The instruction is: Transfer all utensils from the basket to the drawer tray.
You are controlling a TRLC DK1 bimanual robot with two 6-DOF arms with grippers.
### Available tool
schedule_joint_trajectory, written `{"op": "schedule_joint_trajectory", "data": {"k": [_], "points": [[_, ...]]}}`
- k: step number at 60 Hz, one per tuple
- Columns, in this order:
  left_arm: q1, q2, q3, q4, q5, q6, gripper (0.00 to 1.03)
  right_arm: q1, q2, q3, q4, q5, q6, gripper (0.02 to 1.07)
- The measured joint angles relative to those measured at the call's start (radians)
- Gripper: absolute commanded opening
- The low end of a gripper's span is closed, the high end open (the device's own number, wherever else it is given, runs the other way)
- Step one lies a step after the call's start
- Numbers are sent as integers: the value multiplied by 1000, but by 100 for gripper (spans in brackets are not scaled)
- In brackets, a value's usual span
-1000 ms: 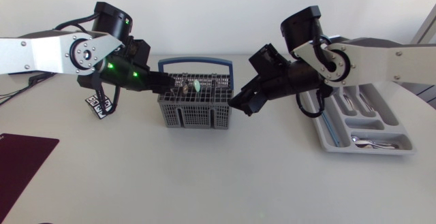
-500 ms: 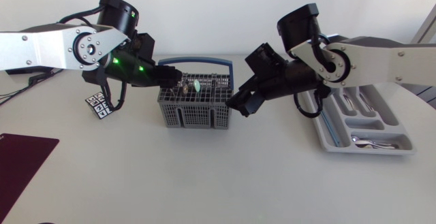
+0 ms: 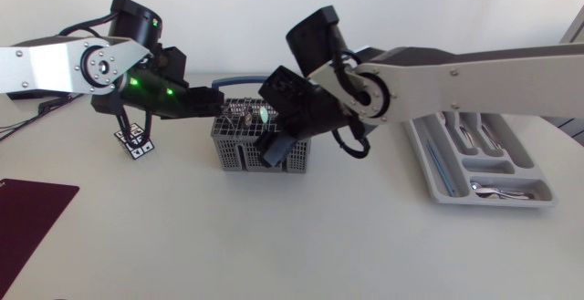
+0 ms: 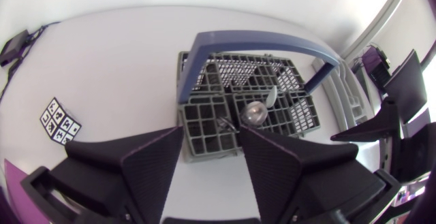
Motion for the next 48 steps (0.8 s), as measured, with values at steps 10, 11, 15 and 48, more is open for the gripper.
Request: {"op": "schedule_joint_trajectory", "data": {"k": [10, 11, 15, 48], "points": [[59, -2, -34, 1, 43, 1, 58, 42, 66, 70, 0, 49, 3, 86], [62, -2, -36, 1, 47, 1, 58, 42, 72, 76, 1, 50, 3, 86], [64, -2, -40, 2, 54, 17, 58, 43, 87, 94, 1, 54, 3, 86], [49, 15, -17, 63, 159, 660, 69, -2, 50, -8, 14, 21, 2, 86]]}}
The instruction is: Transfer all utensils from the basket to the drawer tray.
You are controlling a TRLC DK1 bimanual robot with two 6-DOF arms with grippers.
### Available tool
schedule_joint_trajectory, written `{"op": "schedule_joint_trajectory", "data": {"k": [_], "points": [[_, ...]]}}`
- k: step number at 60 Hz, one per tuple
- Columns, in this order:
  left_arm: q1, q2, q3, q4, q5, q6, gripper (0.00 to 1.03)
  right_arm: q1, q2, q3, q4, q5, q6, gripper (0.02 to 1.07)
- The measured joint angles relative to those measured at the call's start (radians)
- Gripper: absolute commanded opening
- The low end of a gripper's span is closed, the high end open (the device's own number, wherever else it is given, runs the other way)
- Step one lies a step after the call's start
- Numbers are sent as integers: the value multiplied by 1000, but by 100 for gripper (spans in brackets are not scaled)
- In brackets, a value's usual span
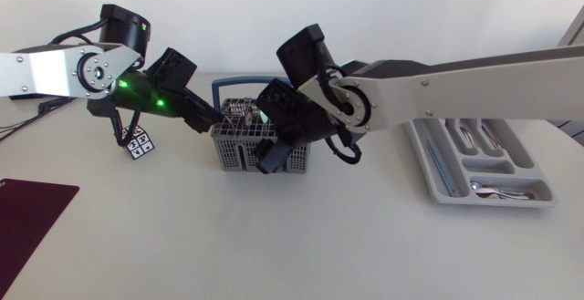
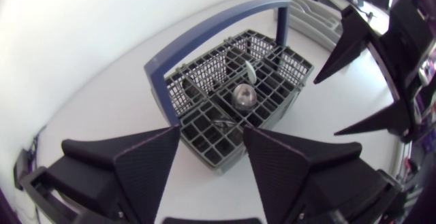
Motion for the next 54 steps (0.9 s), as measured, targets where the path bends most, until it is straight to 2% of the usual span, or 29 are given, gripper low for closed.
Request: {"op": "schedule_joint_trajectory", "data": {"k": [8, 25, 38, 54], "points": [[0, 12, 21, -13, -1, 189, 69, -13, -29, -39, 1, -23, -4, 86], [-58, 15, 20, -30, -94, 550, 69, -75, -68, -110, 14, -63, -25, 86], [-91, 15, 14, -23, -148, 752, 69, -113, -73, -148, 32, -89, -30, 86], [-94, 15, -12, 19, -187, 952, 68, -142, -75, -156, 38, -105, -50, 86]]}}
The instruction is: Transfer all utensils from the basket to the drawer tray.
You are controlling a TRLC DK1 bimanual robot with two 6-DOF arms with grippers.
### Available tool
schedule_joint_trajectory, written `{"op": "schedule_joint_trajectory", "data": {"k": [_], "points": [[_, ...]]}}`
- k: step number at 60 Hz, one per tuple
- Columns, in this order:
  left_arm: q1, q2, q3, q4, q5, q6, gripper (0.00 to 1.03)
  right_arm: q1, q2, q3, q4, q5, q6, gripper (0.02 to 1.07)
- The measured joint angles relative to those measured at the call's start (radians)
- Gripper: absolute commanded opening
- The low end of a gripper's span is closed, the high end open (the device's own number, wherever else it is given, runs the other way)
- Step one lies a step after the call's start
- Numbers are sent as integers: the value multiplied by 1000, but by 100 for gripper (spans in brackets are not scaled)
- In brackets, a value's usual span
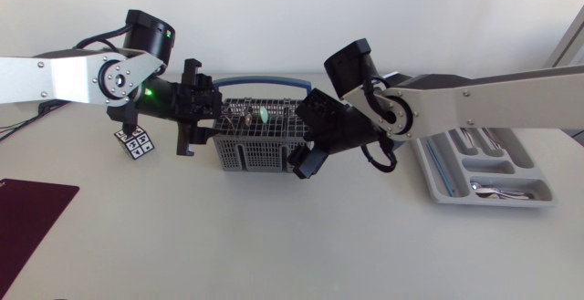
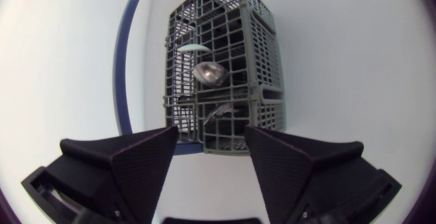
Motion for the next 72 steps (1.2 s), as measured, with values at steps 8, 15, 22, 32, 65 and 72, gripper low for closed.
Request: {"op": "schedule_joint_trajectory", "data": {"k": [8, 15, 22, 32, 65, 72], "points": [[-3, 1, 0, 18, -3, 60, 68, -14, -2, -2, 0, -12, -3, 86], [-12, 14, 0, 21, -3, 112, 59, -25, -2, -2, 0, -22, -5, 86], [-24, 30, 0, 22, -3, 143, 47, -34, -2, -2, 0, -26, -8, 86], [-33, 59, 8, 25, -4, 163, 33, -37, -2, -2, 0, -26, -20, 86], [-33, 90, 16, 85, -26, 222, 4, -51, -31, -48, 8, -49, -30, 86], [-35, 89, 18, 87, -29, 226, 4, -56, -38, -52, 9, -49, -30, 86]]}}
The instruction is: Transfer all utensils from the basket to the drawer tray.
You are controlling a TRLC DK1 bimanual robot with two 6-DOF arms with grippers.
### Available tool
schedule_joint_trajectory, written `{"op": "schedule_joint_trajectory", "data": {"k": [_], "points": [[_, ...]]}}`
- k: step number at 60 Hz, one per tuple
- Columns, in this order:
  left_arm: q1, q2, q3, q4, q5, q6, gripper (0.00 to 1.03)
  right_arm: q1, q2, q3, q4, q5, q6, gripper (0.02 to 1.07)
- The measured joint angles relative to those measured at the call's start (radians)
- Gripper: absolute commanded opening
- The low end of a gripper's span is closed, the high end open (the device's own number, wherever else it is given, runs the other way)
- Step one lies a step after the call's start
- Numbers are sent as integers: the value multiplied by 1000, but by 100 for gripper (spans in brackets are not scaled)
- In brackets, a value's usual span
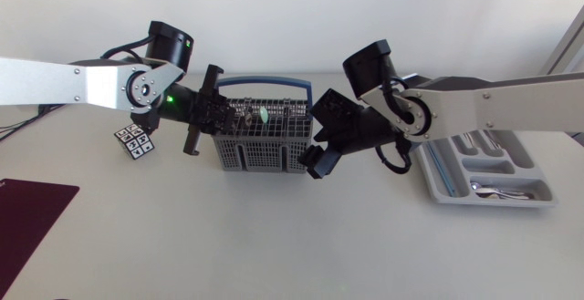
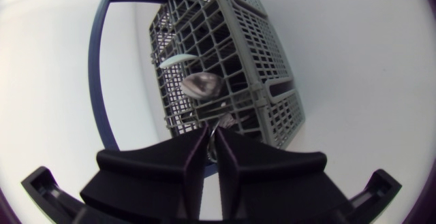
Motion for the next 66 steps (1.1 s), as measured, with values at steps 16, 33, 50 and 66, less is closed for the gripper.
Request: {"op": "schedule_joint_trajectory", "data": {"k": [16, 33, 50, 66], "points": [[-3, -24, 2, -12, -1, 4, 4, 0, -7, -22, 3, -3, 0, 86], [-8, -98, 2, -11, -4, 4, 4, 0, -50, -48, 6, -3, 0, 86], [-26, -159, 2, -10, -8, 19, 4, 2, -74, -61, 5, -3, 0, 86], [-35, -180, 1, -28, -12, 23, 3, 2, -88, -61, 5, -3, 0, 86]]}}
